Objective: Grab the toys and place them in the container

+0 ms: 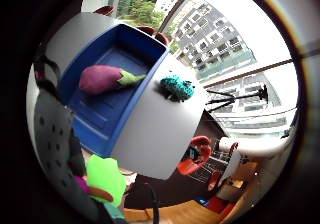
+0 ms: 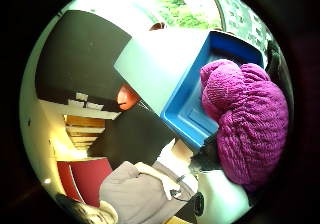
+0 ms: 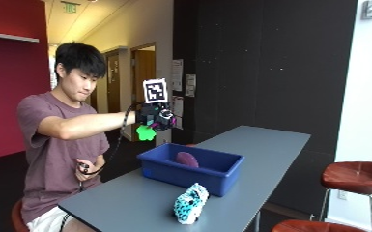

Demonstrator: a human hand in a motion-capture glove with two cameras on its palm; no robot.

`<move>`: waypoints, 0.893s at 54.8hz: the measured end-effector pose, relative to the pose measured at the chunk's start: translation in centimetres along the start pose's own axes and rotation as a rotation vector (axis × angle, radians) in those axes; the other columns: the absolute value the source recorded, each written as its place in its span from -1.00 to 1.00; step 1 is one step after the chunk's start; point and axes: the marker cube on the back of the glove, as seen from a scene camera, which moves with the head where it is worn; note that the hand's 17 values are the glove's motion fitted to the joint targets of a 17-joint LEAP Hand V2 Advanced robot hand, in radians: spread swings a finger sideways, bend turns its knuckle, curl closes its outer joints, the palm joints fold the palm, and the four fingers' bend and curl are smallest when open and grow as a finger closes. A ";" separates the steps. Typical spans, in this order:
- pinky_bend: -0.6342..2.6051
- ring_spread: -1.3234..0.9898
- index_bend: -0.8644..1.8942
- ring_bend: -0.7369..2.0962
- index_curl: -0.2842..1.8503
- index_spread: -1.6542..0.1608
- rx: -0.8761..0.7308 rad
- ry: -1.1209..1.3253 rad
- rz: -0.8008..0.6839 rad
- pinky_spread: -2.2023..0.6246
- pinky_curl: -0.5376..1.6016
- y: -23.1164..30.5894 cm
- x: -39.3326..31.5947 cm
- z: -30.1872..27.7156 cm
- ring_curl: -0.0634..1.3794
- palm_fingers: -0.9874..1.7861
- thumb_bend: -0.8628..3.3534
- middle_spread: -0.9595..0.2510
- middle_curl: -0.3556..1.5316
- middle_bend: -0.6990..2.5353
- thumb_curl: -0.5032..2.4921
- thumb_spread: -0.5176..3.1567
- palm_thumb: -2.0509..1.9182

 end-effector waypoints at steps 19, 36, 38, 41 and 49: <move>0.13 -0.12 -0.17 0.52 -0.25 0.55 -0.255 0.060 -0.135 0.30 -0.03 -0.1 -2.8 1.9 -0.12 0.15 -0.64 0.14 0.19 -0.09 -0.14 -0.25 0.21; 0.13 0.08 -0.30 0.13 -0.43 0.65 -0.263 0.016 -0.184 0.52 -0.10 -0.5 3.8 -2.7 -0.42 -0.50 -0.64 0.52 -0.08 -0.45 -0.37 -0.14 -0.04; 0.11 0.10 -0.30 0.09 -0.44 0.64 -0.255 0.012 -0.158 0.53 -0.11 -0.5 5.2 -3.1 -0.45 -0.50 -0.64 0.54 -0.09 -0.45 -0.39 -0.13 -0.05; 0.07 0.11 -0.31 0.06 -0.45 0.64 -0.244 -0.005 -0.106 0.55 -0.13 -0.6 6.9 -3.7 -0.47 -0.48 -0.64 0.56 -0.10 -0.46 -0.41 -0.13 -0.05; 0.01 0.13 -0.31 0.00 -0.48 0.62 -0.245 -0.024 0.120 0.56 -0.17 -0.8 11.4 -4.3 -0.52 -0.45 -0.64 0.58 -0.14 -0.47 -0.46 -0.11 -0.04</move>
